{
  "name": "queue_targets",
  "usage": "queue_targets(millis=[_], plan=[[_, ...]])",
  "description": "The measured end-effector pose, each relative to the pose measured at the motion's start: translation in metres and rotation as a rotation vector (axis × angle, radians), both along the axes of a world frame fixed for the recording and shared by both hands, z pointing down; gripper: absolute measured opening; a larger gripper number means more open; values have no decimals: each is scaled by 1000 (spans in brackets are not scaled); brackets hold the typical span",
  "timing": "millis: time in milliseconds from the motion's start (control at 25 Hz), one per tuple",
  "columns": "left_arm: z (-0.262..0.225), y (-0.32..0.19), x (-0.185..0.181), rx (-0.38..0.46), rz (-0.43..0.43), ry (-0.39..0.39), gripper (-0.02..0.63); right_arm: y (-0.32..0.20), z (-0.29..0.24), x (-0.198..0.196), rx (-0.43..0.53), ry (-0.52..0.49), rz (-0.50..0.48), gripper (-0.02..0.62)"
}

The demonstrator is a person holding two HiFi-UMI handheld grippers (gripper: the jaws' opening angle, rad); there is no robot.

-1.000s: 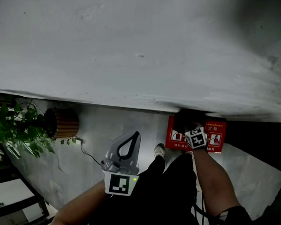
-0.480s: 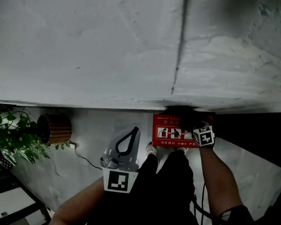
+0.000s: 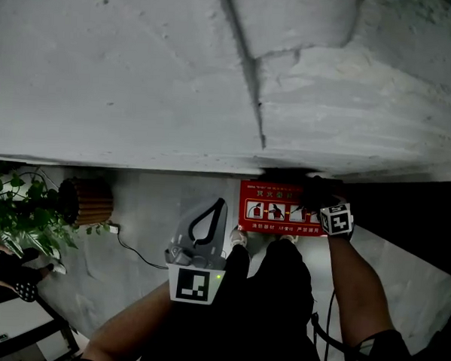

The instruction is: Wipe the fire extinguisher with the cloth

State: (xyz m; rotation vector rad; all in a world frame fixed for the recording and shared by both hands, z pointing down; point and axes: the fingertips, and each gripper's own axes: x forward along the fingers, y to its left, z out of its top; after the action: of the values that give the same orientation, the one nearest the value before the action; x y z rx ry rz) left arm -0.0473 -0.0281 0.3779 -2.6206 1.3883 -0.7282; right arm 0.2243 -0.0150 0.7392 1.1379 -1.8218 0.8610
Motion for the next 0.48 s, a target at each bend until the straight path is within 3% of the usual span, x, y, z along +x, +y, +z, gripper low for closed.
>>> queue_targets(millis=[280, 480], plan=[[-7, 3, -10, 18, -14, 5, 0, 6, -1, 16, -27, 38, 39, 58], [-7, 7, -33, 10, -42, -3, 0, -2, -12, -12, 28, 20, 18, 58]])
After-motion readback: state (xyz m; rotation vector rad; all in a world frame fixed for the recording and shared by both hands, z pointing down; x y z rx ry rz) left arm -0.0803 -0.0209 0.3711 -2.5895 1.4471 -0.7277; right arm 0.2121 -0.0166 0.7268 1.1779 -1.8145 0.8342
